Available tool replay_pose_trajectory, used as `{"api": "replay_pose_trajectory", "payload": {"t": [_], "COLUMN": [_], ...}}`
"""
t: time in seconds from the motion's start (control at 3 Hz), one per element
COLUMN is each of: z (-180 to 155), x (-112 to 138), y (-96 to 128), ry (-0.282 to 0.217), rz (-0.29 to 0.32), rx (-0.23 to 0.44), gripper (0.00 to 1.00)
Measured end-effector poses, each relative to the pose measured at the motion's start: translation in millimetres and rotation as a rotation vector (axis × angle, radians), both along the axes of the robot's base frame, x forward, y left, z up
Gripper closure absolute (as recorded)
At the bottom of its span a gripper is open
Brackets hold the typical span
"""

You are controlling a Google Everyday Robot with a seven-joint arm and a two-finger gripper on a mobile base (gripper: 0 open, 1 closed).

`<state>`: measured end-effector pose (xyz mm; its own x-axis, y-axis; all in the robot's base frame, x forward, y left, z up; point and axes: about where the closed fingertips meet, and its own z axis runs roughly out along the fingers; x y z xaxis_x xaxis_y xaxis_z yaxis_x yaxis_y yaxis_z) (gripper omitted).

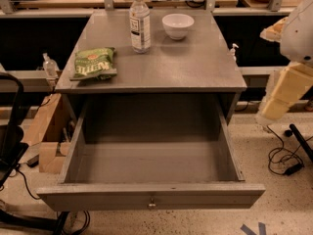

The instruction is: Place blue plastic bottle into top drawer

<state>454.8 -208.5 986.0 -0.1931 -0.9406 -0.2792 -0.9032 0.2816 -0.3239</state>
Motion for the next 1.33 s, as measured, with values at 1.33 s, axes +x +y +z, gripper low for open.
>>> {"api": "replay_pose_trajectory", "payload": {"t": [1.33], "z": [65], "x": [209], "y": [56], "ry": [-0.608], "rz": [0.083], "rx": [0.681], "gripper": [0.0]}}
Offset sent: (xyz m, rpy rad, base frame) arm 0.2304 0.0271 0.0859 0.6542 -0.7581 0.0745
